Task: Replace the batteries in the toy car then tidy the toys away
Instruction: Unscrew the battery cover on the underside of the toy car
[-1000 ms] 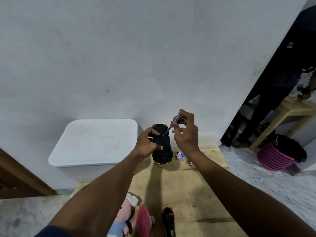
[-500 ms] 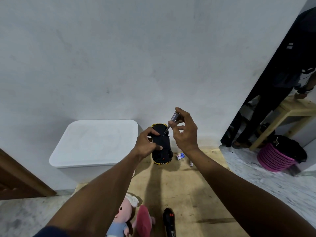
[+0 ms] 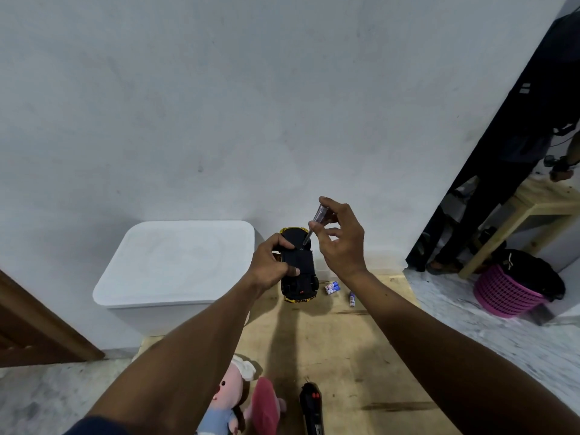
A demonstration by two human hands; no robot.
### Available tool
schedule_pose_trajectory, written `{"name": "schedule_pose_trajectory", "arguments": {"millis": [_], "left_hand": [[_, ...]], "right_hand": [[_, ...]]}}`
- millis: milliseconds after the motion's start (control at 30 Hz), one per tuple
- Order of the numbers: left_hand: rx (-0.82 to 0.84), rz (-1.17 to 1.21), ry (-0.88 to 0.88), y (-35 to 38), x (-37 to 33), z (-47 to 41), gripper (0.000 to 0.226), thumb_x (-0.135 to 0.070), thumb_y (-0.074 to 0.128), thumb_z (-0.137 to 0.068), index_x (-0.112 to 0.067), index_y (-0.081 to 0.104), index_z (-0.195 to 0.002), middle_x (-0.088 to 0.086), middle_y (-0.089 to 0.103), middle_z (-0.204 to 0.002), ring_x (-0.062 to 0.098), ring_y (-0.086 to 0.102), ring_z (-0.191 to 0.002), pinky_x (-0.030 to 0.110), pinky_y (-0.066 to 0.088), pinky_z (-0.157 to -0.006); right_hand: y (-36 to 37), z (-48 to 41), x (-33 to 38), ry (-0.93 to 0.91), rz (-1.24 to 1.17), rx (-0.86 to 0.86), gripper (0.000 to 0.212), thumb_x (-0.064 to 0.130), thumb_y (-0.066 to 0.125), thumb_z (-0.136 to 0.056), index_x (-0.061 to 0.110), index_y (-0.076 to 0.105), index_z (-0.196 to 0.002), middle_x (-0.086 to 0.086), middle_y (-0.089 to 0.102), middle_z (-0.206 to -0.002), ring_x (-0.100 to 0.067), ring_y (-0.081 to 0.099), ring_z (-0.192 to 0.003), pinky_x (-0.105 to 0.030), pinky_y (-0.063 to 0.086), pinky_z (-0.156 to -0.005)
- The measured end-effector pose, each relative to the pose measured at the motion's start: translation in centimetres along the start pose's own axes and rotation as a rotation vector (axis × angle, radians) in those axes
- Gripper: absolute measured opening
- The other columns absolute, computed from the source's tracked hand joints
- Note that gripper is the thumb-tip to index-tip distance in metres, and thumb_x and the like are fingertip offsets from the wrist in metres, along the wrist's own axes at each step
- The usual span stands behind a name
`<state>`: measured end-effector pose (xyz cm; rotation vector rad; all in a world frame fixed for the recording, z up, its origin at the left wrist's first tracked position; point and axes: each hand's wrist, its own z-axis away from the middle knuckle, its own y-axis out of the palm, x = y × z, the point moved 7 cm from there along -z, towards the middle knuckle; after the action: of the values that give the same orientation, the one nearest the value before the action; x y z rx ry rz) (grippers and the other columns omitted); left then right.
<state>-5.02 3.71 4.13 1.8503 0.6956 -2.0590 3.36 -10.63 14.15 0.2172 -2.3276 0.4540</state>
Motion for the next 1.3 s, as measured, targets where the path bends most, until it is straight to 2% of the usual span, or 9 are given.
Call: {"name": "schedule_pose_trajectory", "arguments": {"millis": [200, 333, 433, 633, 733, 833, 933, 1133, 1300], "left_hand": [[-0.002, 0.012, 0.005, 0.1, -0.2, -0.2, 0.047, 0.009, 0.08, -0.059, -0.016, 0.061, -0.093, 0.002, 0.064, -0.103, 0.022, 0.059, -0.084, 0.036, 0.055, -0.072], [0.001, 0.009, -0.002, -0.1, -0.2, -0.1, 0.048, 0.008, 0.08, -0.058, -0.015, 0.06, -0.095, 0.002, 0.064, -0.103, 0.022, 0.059, -0.085, 0.041, 0.057, -0.076], [0.013, 0.004, -0.004, -0.1, -0.3, 0.2, 0.052, 0.001, 0.08, -0.05, -0.018, 0.06, -0.094, 0.002, 0.064, -0.102, 0.022, 0.059, -0.085, 0.039, 0.056, -0.073], [0.015, -0.013, 0.013, -0.3, -0.7, 0.3, 0.055, -0.002, 0.075, -0.044, -0.017, 0.06, -0.095, 0.0, 0.064, -0.1, 0.024, 0.059, -0.09, 0.04, 0.056, -0.073], [0.01, -0.004, 0.013, -0.5, -1.0, 0.4, 0.055, -0.001, 0.074, -0.045, -0.015, 0.06, -0.096, -0.001, 0.063, -0.1, 0.023, 0.059, -0.089, 0.037, 0.055, -0.071], [0.016, 0.016, 0.013, -0.4, -1.3, 0.4, 0.053, 0.007, 0.075, -0.05, -0.014, 0.059, -0.096, -0.001, 0.062, -0.099, 0.022, 0.058, -0.086, 0.031, 0.053, -0.066], [0.015, 0.02, 0.004, -0.4, -1.2, 0.3, 0.052, 0.012, 0.075, -0.053, -0.015, 0.06, -0.095, -0.001, 0.062, -0.098, 0.023, 0.057, -0.086, 0.032, 0.053, -0.067], [0.033, 0.029, 0.011, -0.3, -1.2, 0.5, 0.053, 0.007, 0.074, -0.049, -0.012, 0.059, -0.096, 0.0, 0.062, -0.098, 0.025, 0.058, -0.085, 0.039, 0.055, -0.069], [0.03, 0.031, 0.013, -0.3, -1.5, 0.2, 0.051, 0.012, 0.075, -0.054, -0.012, 0.059, -0.096, 0.001, 0.061, -0.099, 0.024, 0.057, -0.084, 0.037, 0.054, -0.07]], "right_hand": [[0.4, -0.2, -0.1, 0.02, -0.005, 0.027, 0.046, -0.005, 0.063, -0.087, 0.015, 0.057, -0.128, 0.001, 0.063, -0.107, -0.007, 0.061, -0.094, -0.031, 0.061, -0.071], [0.4, 0.1, 0.7, -0.017, -0.009, 0.039, 0.047, 0.0, 0.07, -0.086, 0.019, 0.057, -0.126, 0.007, 0.064, -0.102, -0.011, 0.065, -0.089, -0.028, 0.061, -0.07], [0.3, -0.1, 0.6, 0.005, -0.017, 0.022, 0.044, 0.0, 0.069, -0.087, 0.02, 0.056, -0.124, 0.003, 0.067, -0.1, -0.01, 0.066, -0.086, -0.032, 0.06, -0.07], [0.6, 0.2, 0.4, 0.029, -0.028, 0.059, 0.054, -0.005, 0.062, -0.088, 0.017, 0.051, -0.137, -0.001, 0.069, -0.117, -0.01, 0.068, -0.097, -0.024, 0.057, -0.079], [0.4, 0.2, 0.5, 0.017, -0.029, 0.048, 0.054, 0.001, 0.071, -0.086, 0.02, 0.056, -0.134, -0.004, 0.066, -0.106, -0.013, 0.066, -0.088, -0.029, 0.06, -0.071], [0.2, 0.2, 0.1, 0.059, -0.029, 0.03, 0.053, -0.001, 0.066, -0.088, 0.024, 0.054, -0.133, -0.005, 0.066, -0.097, -0.012, 0.066, -0.087, -0.032, 0.061, -0.07], [0.3, 0.3, 0.2, 0.067, -0.067, 0.05, 0.055, -0.006, 0.059, -0.09, 0.026, 0.05, -0.134, -0.005, 0.068, -0.104, -0.014, 0.068, -0.095, -0.029, 0.061, -0.075], [0.3, 0.2, 0.3, 0.016, -0.009, 0.049, 0.049, 0.0, 0.068, -0.088, 0.021, 0.054, -0.13, 0.0, 0.069, -0.105, -0.009, 0.068, -0.097, -0.023, 0.055, -0.076], [0.7, 0.3, 0.3, 0.049, -0.017, 0.052, 0.063, -0.005, 0.061, -0.089, 0.026, 0.042, -0.14, -0.003, 0.069, -0.121, -0.005, 0.067, -0.103, -0.022, 0.054, -0.086]]}}
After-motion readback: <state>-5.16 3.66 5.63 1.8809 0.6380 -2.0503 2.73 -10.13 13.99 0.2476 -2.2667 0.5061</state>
